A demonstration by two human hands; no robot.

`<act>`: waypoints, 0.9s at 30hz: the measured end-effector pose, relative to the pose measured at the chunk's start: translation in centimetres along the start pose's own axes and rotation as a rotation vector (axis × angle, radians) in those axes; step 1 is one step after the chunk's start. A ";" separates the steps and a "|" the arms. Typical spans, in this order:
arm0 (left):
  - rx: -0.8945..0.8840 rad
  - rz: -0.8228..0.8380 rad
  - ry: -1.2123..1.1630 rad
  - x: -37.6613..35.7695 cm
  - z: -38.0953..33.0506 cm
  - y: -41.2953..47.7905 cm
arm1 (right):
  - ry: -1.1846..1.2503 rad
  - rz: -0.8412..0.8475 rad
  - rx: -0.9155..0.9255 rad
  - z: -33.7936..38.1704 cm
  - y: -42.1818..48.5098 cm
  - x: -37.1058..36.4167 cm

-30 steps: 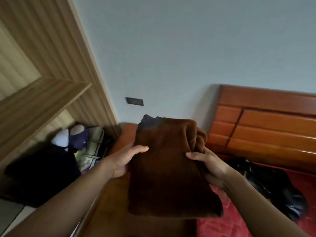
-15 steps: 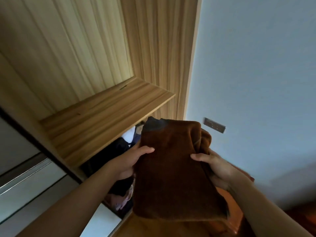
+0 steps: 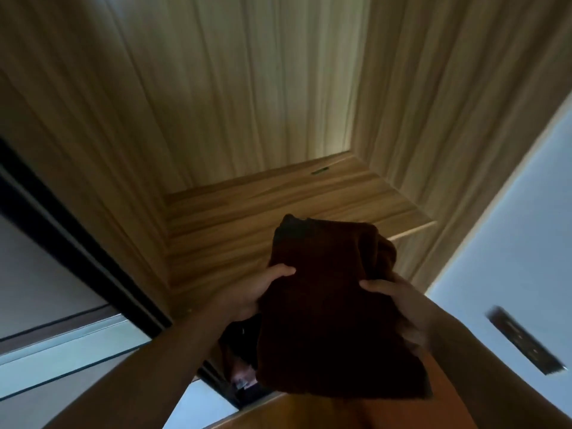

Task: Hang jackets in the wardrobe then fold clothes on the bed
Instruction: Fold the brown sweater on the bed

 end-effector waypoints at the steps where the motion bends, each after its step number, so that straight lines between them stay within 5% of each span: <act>1: 0.015 -0.029 -0.015 1.0 -0.3 0.4 | -0.028 0.006 -0.015 0.8 1.6 -1.1; 13: -0.036 -0.502 -0.096 14.9 -2.7 2.7 | -0.275 0.196 -0.258 2.7 20.4 -14.5; 17: -0.150 -0.865 -0.003 19.8 -2.9 3.9 | -0.253 0.275 -0.311 1.4 25.6 -18.7; 20: 0.071 -1.221 0.376 22.5 -1.5 4.5 | -0.317 0.291 -0.271 -0.4 29.4 -21.1; 25: 0.382 -0.851 1.015 19.4 4.5 8.9 | -0.864 0.271 0.032 -6.5 32.7 -18.5; 27: 0.445 -0.869 1.164 18.5 5.6 9.8 | -1.015 0.310 0.104 -7.9 32.8 -17.7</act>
Point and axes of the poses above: each hand's wrist, its own y-axis towards the middle knuckle, its own x-axis out of the back of the hand, z = x × y, the point moved 3 cm from there along y, towards the middle knuckle, and after that the axes turned 15 degrees about y, right-handed, at the moved point
